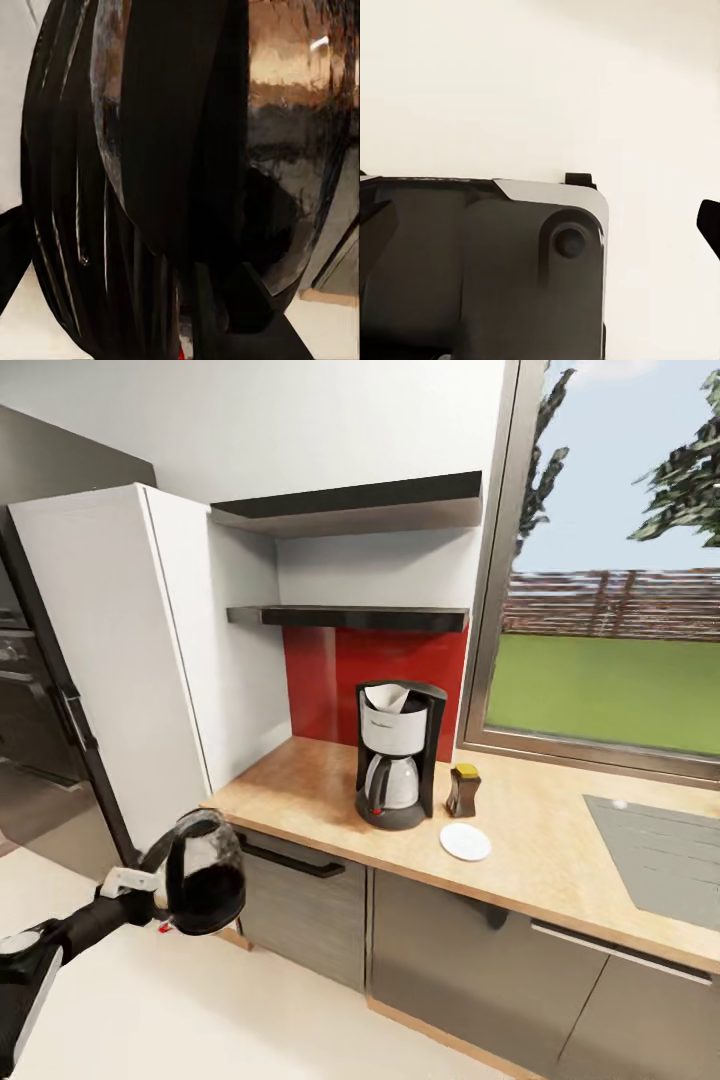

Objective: Set up a coffee station on the kitchen countertop: keep the coffee maker on the countertop, move the bottle of coffee from the kitchen shelf to the counter next to the coffee maker, place a paper coffee filter on top of the coffee maker, put the saucer next to the coffee maker with the coffee cup on the saucer, and place the electric kettle next to the coffee maker.

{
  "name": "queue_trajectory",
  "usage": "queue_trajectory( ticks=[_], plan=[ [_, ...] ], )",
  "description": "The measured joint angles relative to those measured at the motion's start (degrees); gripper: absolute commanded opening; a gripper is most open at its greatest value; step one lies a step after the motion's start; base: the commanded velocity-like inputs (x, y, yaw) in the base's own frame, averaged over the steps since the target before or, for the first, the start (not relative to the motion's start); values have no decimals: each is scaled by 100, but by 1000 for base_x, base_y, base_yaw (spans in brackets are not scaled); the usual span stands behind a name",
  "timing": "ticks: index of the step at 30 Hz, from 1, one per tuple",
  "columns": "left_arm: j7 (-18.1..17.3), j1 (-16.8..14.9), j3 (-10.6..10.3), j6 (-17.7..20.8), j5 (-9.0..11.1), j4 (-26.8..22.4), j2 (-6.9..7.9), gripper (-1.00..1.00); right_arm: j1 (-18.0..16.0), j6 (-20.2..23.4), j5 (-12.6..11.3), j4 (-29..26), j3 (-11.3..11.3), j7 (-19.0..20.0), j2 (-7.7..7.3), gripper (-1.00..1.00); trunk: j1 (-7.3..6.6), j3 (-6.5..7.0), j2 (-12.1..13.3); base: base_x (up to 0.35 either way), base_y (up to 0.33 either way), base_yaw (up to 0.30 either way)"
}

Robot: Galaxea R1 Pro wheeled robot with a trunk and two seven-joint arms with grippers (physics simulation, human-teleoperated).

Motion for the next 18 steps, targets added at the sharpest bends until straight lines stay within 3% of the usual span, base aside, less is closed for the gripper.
queue_trajectory(
  ticks=[1, 2, 4, 6, 9, 10, 14, 18],
  plan=[
    [-11, -126, -177, 55, 183, -11, -58, -100, 0, 0, 0, 0, 0, 0, 0, 100, 0, 1, -2, 0, 0, -1],
    [22, -241, -208, 38, 54, 7, -89, -100, 0, 0, 0, 2, 0, 0, 0, 100, 0, 0, -1, 0, 0, -42],
    [85, -545, -350, 87, 47, 27, -141, -100, 0, 0, -1, 5, 0, 0, 0, 100, 0, 0, 0, 0, 0, -186],
    [263, -927, -557, 381, 94, 49, -162, -100, 1, 0, 3, 6, 0, 1, 0, 100, -1, 1, -2, 0, 0, -262],
    [512, -1195, -610, 529, 43, 73, -168, -100, 1, 0, 5, 6, 2, 1, 0, 100, 0, 0, -1, 0, 0, -277],
    [609, -1343, -682, 577, 54, 78, -244, -100, 1, 0, 5, 6, 0, 1, 0, 100, 0, 1, 0, 0, 0, -282],
    [619, -1346, -729, 590, 35, 79, -257, -100, 1, 0, 8, 6, 0, 1, 0, 100, -1, -1, -2, 25, 0, -282],
    [622, -1329, -729, 588, 26, 79, -251, -100, 1, 8, 8, 6, 1, 1, 0, 100, -4, -1, -2, 252, 0, -281]
  ],
)
